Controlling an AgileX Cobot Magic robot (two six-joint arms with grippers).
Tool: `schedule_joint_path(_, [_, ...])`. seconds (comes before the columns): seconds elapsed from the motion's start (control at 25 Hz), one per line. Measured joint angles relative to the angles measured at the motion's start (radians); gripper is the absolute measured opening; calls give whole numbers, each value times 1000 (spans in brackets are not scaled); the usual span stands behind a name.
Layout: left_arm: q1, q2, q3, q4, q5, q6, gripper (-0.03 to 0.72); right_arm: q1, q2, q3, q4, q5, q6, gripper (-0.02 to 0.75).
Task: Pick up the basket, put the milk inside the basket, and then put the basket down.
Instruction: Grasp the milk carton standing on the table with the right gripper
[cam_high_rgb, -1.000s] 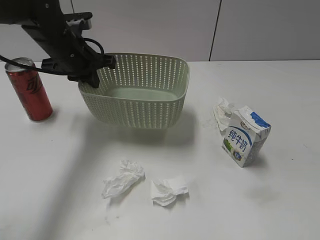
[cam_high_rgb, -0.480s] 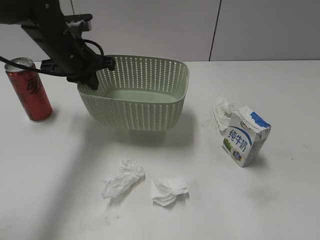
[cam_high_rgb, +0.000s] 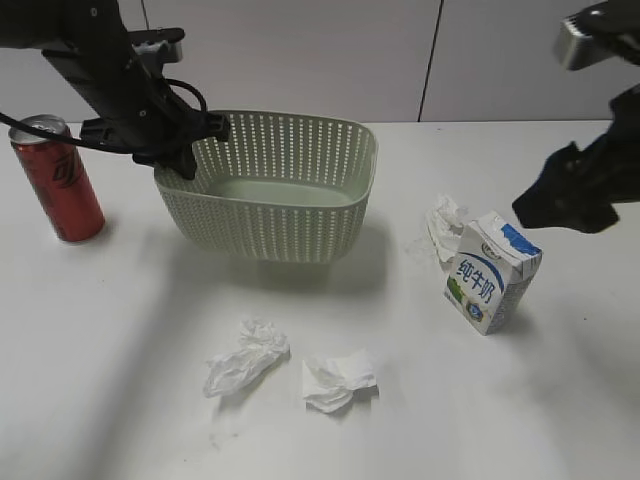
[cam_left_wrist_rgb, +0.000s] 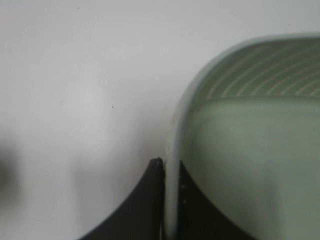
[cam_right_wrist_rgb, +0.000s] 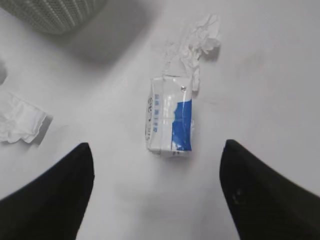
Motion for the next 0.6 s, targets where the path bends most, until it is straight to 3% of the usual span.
schedule_joint_path(0.2, [0,0,0,2,4,0,0,15,187,-90,-51,29,87,594])
schedule_joint_path(0.6, [0,0,0,2,6,0,0,15,417,-99,-102,27,139,594])
